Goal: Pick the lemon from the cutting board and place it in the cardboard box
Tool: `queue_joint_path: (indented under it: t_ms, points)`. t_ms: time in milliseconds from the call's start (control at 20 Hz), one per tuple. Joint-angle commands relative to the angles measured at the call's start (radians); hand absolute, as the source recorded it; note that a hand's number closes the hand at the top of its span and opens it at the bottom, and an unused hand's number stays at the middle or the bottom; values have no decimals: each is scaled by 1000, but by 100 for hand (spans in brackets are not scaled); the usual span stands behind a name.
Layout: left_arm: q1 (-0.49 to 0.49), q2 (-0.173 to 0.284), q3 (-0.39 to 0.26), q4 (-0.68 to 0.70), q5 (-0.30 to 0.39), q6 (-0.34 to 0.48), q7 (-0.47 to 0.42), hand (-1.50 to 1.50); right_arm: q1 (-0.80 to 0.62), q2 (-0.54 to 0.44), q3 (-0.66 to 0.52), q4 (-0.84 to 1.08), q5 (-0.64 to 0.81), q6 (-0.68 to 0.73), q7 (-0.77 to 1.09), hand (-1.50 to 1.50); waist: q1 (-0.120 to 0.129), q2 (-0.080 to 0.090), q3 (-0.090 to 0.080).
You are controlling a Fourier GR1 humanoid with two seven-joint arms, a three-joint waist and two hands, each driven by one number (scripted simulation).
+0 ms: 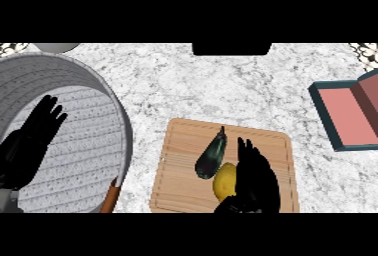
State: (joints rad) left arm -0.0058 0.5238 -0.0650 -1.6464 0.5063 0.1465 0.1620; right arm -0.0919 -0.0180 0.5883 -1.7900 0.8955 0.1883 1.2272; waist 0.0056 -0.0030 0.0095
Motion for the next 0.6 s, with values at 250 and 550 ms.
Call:
queue_joint_path:
  t_ms: [250,550]
  points:
    - [-23,-17,-1,-17,-19,33,32,0,-1,17,-20,53,2,26,177,-150,-4,3,-10]
    - [21,-28,-11,-17,-34,13,-6,0,-58,17,6,91,-20,-11,210,-150,3,2,-10]
